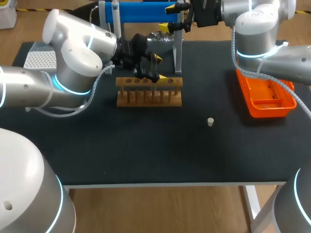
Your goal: Invert the test tube, pick up the pipette, mount the tip to pipette, aspirate from beaker and dispense into the tube, eject the tip, return the pipette, and cap with the stopper.
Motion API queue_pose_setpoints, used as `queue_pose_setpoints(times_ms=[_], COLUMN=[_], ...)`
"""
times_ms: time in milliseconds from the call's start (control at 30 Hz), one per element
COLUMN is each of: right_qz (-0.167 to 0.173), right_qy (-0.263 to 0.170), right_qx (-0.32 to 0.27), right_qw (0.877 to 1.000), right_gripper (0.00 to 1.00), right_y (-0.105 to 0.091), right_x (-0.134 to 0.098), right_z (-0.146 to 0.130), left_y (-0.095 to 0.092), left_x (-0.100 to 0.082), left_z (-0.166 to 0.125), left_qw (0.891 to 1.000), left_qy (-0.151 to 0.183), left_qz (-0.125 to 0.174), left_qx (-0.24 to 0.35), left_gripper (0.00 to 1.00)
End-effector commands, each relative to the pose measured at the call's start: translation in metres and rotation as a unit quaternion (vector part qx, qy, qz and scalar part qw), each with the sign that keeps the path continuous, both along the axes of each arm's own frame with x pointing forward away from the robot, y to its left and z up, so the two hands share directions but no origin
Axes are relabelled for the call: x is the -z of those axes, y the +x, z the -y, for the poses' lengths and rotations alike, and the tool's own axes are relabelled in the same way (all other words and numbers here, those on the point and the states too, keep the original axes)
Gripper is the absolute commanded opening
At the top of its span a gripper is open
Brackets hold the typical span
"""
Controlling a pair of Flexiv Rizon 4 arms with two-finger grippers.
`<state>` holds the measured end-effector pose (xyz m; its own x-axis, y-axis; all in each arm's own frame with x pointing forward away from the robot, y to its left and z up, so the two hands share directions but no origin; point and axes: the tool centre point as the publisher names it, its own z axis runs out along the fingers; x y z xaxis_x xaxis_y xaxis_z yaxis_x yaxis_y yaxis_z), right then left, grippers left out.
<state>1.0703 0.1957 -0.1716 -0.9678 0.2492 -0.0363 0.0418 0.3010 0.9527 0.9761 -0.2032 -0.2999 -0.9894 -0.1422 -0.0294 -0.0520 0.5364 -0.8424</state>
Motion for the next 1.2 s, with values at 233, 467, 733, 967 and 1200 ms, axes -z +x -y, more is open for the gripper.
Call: queue_pose_setpoints(times_ms=[233,467,733,967,1200], right_qz=[0.000,0.000,0.000,0.000,0.000], right_qy=[-0.001,-0.001,-0.001,-0.001,-0.001], right_qx=[0.000,0.000,0.000,0.000,0.000], right_qw=[1.000,1.000,1.000,1.000,1.000], right_gripper=[1.00,1.00,1.00,1.00,1.00], right_y=[0.000,0.000,0.000,0.000,0.000], right_x=[0.000,0.000,0.000,0.000,0.000], right_z=[0.001,0.001,0.001,0.001,0.001], left_y=[0.006,0.007,0.008,0.008,0.009], left_x=[0.003,0.005,0.004,0.001,-0.001], left_z=[0.000,0.002,-0.003,-0.008,-0.010], left_qw=[1.000,1.000,1.000,0.999,0.999], left_qy=[-0.004,0.002,0.017,0.031,0.036], left_qz=[0.002,0.001,0.007,0.012,0.012], left_qx=[-0.004,0.004,0.003,0.001,0.001], left_gripper=[1.00,1.00,1.00,1.00,1.00])
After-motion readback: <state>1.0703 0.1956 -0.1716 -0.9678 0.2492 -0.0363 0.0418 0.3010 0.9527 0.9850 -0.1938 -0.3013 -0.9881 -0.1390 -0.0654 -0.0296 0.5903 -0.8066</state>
